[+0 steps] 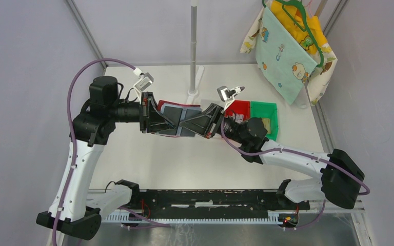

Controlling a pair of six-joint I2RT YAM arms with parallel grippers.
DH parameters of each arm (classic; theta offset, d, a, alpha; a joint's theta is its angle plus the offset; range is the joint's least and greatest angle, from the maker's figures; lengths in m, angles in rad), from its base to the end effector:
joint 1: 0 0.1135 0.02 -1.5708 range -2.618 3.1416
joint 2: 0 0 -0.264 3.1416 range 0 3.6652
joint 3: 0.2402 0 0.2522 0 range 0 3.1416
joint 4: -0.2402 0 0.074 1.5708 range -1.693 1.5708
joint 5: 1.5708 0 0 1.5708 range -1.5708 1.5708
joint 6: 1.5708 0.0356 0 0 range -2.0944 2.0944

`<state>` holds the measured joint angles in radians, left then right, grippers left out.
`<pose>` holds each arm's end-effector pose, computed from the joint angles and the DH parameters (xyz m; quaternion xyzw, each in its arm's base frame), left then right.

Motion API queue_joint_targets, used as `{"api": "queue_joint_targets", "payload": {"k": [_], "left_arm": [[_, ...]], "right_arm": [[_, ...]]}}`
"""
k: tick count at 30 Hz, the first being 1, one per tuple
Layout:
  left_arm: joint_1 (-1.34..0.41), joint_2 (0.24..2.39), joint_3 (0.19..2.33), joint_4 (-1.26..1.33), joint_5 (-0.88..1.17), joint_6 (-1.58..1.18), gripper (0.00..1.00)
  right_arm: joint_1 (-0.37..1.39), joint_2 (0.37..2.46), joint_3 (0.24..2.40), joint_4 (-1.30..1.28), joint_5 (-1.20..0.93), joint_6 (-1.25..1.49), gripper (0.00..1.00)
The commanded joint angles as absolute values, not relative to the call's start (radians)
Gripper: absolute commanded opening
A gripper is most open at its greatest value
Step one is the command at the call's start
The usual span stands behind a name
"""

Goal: Take the credit cards out of the card holder
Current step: Remove the credit card from the card holder.

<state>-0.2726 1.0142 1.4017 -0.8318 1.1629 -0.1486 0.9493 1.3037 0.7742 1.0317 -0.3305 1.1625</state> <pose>0.1494 -0.0757 0.4479 0.3365 0.6870 -0.5474 0.3393 0.1574 0.2396 0.3480 -0.0873 0.5145 0.7801 0.3451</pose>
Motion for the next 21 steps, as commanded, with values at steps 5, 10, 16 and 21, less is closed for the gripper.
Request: {"api": "queue_joint_targets", "payload": {"k": [5,10,16,21], "left_arm": [[-0.289,1.011,1.485,-0.822,1.311,-0.198,0.26],[-0.29,1.013,1.487,-0.822,1.305,-0.2,0.08],[-0.289,1.009,1.477,-0.823,1.265,-0.192,0.02],[-0.29,1.007,1.468,-0.822,1.245,-0.189,0.02]], "right_arm": [[0.939,1.266,0.739,1.015,-0.213,1.122,0.0],[0.939,1.261,0.743,1.015,-0.221,1.116,0.0],[0.942,1.273,0.783,1.034,-0.267,1.113,0.27],[0.956,1.288,0.818,1.029,-0.285,1.098,0.38]]}}
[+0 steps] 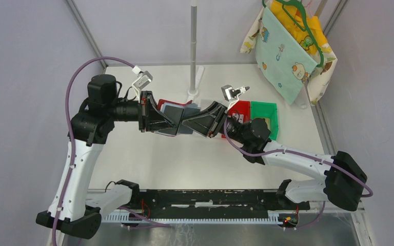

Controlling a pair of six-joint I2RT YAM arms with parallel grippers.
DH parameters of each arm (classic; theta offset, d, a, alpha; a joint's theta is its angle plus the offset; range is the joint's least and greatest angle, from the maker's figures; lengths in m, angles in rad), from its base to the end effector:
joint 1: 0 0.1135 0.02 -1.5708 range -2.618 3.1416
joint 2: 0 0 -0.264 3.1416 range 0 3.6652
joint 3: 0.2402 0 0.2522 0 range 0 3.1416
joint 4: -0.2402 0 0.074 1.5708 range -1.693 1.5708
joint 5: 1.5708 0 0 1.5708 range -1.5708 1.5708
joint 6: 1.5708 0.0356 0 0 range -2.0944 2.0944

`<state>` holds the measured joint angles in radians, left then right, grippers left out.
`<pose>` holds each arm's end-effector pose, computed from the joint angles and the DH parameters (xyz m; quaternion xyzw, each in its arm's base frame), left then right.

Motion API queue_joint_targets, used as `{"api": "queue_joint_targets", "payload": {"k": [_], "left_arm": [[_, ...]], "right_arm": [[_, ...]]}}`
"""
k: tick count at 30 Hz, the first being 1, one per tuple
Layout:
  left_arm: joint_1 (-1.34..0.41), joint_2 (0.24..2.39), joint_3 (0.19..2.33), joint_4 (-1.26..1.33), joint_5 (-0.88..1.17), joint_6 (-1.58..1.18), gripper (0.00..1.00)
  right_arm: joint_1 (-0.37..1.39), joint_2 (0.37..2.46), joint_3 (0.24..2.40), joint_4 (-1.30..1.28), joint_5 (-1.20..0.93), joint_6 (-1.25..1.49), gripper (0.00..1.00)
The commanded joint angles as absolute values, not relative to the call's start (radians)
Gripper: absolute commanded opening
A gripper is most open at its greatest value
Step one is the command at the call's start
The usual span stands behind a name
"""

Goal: Take the credit cards out of the card holder
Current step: Remove the credit card from the card holder.

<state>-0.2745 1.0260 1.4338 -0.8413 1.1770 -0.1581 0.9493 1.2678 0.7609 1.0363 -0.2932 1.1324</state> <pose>0.1488 -0.0760 0.4547 0.3392 0.6823 -0.5530 0.3371 0.1534 0.2318 0.3536 -0.0812 0.5017 0.7772 0.3711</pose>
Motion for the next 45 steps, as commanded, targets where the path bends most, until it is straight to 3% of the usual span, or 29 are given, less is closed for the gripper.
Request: {"api": "queue_joint_targets", "payload": {"k": [1,3,7,18,26,31,33,35,40,45], "left_arm": [[-0.29,1.004,1.465,-0.823,1.246,-0.187,0.03],[-0.289,1.002,1.463,-0.824,1.242,-0.186,0.04],[-0.29,1.0,1.459,-0.824,1.203,-0.188,0.05],[-0.29,1.008,1.44,-0.851,1.079,-0.153,0.07],[-0.29,1.01,1.44,-0.863,1.084,-0.141,0.08],[-0.289,1.014,1.434,-0.865,1.071,-0.137,0.16],[-0.29,1.02,1.439,-0.866,1.032,-0.149,0.25],[-0.291,1.032,1.448,-0.882,1.026,-0.143,0.28],[-0.29,1.041,1.475,-0.914,1.1,-0.124,0.39],[-0.289,1.04,1.505,-0.92,1.165,-0.121,0.36]], "right_arm": [[0.957,1.293,0.824,1.026,-0.285,1.095,0.38],[0.961,1.301,0.835,1.026,-0.288,1.094,0.37],[0.978,1.313,0.858,1.032,-0.294,1.08,0.26],[0.996,1.315,0.881,1.003,-0.3,1.057,0.34],[1.001,1.324,0.895,1.027,-0.306,1.068,0.28],[1.006,1.359,0.918,1.038,-0.319,1.084,0.23],[1.007,1.368,0.927,1.025,-0.32,1.081,0.13],[1.008,1.364,0.923,0.984,-0.303,1.074,0.01],[0.999,1.345,0.861,1.04,-0.296,1.099,0.0],[0.98,1.308,0.799,1.054,-0.29,1.113,0.0]]}}
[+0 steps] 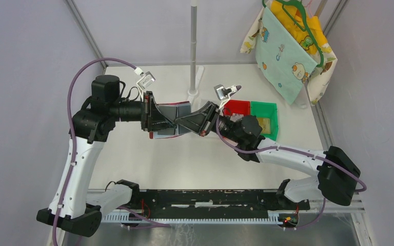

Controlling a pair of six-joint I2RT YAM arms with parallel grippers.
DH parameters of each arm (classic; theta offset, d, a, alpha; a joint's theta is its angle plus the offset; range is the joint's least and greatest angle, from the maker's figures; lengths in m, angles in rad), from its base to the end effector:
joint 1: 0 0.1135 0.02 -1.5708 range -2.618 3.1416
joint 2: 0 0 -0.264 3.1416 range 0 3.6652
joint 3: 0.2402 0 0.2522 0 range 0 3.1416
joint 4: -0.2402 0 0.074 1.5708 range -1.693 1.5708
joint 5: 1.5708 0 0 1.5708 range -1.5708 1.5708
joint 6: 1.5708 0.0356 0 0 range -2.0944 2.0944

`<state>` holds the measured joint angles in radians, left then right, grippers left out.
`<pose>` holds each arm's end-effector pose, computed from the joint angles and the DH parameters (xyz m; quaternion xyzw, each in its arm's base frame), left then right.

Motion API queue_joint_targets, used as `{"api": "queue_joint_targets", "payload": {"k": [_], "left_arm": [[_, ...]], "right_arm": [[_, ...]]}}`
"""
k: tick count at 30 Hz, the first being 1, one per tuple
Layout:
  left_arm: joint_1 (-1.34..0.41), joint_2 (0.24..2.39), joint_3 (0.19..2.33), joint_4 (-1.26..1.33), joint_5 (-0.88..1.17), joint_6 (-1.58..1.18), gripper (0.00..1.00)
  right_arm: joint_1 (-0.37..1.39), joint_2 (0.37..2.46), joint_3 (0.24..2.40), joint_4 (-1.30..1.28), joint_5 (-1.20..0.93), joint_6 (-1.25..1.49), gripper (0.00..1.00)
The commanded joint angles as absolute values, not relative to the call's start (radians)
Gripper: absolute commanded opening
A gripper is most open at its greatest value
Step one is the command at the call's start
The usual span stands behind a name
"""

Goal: Take the credit cards out of the card holder
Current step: Remove the credit card from the card holder.

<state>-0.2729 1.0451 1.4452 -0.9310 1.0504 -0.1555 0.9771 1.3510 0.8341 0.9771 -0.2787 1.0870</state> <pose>0.1543 -0.0753 0.4461 0.2927 0.7350 -0.5166 0.3276 0.1608 0.2558 0.3503 -0.0892 0.5278 0.7599 0.3689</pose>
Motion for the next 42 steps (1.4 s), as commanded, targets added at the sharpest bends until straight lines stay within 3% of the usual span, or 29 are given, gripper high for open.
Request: {"api": "queue_joint_targets", "payload": {"k": [1,7,11,24,28,31,39,42], "left_arm": [[-0.29,1.04,1.509,-0.921,1.177,-0.122,0.35],[-0.29,1.046,1.528,-0.93,1.236,-0.124,0.29],[-0.29,1.06,1.535,-0.93,1.242,-0.134,0.19],[-0.29,1.071,1.545,-0.923,1.247,-0.148,0.1],[-0.289,1.07,1.539,-0.924,1.244,-0.147,0.06],[-0.29,1.068,1.534,-0.924,1.233,-0.147,0.05],[-0.29,1.06,1.521,-0.923,1.158,-0.138,0.06],[-0.29,1.06,1.517,-0.925,1.149,-0.137,0.07]], "right_arm": [[0.975,1.302,0.787,1.06,-0.288,1.118,0.0],[0.953,1.261,0.728,1.063,-0.283,1.13,0.0],[0.948,1.252,0.723,1.063,-0.289,1.132,0.0],[0.945,1.235,0.697,1.109,-0.305,1.146,0.0],[0.946,1.27,0.73,1.16,-0.342,1.177,0.17],[0.946,1.296,0.761,1.165,-0.362,1.19,0.21],[0.948,1.309,0.784,1.183,-0.37,1.195,0.13],[0.948,1.299,0.779,1.189,-0.368,1.191,0.01]]}}
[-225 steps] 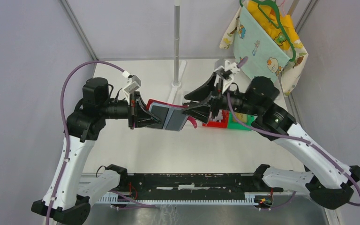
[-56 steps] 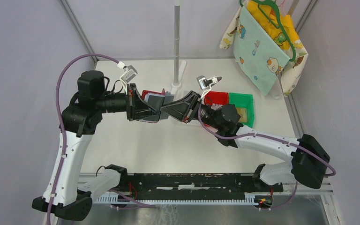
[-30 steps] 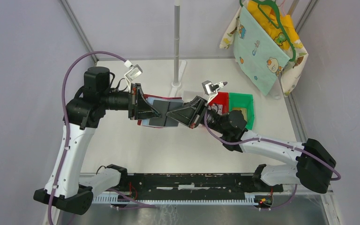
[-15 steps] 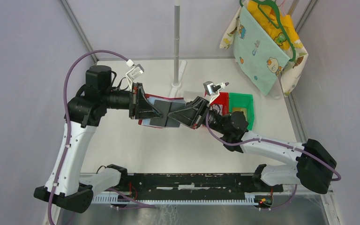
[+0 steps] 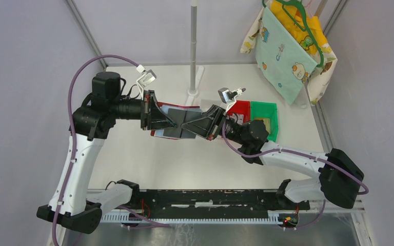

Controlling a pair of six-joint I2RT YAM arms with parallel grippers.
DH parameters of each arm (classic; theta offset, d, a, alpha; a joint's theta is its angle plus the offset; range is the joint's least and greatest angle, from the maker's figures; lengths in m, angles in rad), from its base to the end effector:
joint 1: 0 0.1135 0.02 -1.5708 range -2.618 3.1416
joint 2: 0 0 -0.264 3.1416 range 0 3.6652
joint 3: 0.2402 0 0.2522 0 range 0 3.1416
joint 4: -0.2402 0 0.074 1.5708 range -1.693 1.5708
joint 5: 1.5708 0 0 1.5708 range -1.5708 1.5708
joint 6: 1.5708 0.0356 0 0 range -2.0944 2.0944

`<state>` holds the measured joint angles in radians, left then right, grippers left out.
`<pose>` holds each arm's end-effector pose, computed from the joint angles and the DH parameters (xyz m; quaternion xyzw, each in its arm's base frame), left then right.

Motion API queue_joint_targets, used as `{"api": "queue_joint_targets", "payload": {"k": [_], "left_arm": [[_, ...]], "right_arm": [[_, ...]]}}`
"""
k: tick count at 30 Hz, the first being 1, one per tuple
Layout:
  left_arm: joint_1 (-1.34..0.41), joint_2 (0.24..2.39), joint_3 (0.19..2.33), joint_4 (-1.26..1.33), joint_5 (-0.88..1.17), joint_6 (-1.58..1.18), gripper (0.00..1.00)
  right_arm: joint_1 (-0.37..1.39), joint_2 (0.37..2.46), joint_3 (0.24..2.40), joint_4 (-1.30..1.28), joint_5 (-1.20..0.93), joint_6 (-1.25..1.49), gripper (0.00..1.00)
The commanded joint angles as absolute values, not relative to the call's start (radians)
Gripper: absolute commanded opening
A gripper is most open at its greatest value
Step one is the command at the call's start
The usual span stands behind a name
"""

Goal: Take the credit cards out of the card holder
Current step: Remove the credit card from the card holder.

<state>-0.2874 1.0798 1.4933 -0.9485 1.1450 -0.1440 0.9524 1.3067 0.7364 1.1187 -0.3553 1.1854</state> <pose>0.1558 -0.0799 0.4545 0.3198 0.7092 -0.5488 0.3057 0.1530 0.2364 0.3426 -0.0971 0.4962 0.7942 0.3372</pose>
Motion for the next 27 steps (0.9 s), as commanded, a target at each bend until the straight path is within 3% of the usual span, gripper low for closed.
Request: {"api": "queue_joint_targets", "payload": {"k": [1,4,7,10,18,27], "left_arm": [[-0.29,1.061,1.517,-0.925,1.151,-0.137,0.09],[-0.289,1.059,1.524,-0.924,1.172,-0.142,0.31],[-0.29,1.055,1.533,-0.925,1.216,-0.148,0.34],[-0.29,1.058,1.535,-0.922,1.257,-0.158,0.31],[-0.29,1.05,1.53,-0.858,1.302,-0.229,0.1],[-0.291,1.049,1.528,-0.821,1.306,-0.27,0.13]], "right_arm": [[0.948,1.296,0.774,1.189,-0.365,1.191,0.0],[0.945,1.278,0.746,1.196,-0.358,1.186,0.0],[0.942,1.262,0.715,1.227,-0.352,1.189,0.0],[0.94,1.254,0.706,1.237,-0.351,1.189,0.0],[0.94,1.237,0.685,1.265,-0.351,1.186,0.0],[0.939,1.231,0.676,1.321,-0.368,1.195,0.0]]}}
